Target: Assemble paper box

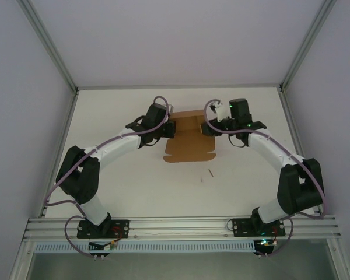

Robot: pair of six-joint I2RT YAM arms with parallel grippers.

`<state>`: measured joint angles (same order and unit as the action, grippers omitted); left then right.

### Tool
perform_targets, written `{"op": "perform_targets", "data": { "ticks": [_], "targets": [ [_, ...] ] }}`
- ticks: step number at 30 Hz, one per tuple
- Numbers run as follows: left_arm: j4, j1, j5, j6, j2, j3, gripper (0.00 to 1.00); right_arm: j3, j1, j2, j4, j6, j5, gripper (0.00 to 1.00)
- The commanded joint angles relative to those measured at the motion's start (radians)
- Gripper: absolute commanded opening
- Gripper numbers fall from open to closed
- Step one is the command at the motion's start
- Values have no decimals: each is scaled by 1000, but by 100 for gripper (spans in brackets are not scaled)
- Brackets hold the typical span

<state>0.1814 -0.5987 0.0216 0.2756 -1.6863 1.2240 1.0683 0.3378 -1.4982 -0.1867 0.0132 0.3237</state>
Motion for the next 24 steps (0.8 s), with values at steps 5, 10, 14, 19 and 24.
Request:
{"op": "perform_targets", "data": {
  "ticks": [5, 10, 14, 19, 24],
  "targets": [
    [-5, -13, 32, -12, 3, 29, 0, 57, 185, -78, 165, -96, -567, 35],
    [19, -14, -17, -10, 14, 29, 0, 121, 214, -123, 106, -137, -756, 0],
    [37, -14, -58, 14, 16, 35, 0, 165, 222, -160, 13, -158, -906, 0],
    [62, -15, -79, 30, 4, 55, 0, 170, 223, -178, -42, -174, -952, 0],
    [89, -13, -120, 49, -1, 73, 0, 173, 222, -164, -102, -167, -878, 20]
  ]
}}
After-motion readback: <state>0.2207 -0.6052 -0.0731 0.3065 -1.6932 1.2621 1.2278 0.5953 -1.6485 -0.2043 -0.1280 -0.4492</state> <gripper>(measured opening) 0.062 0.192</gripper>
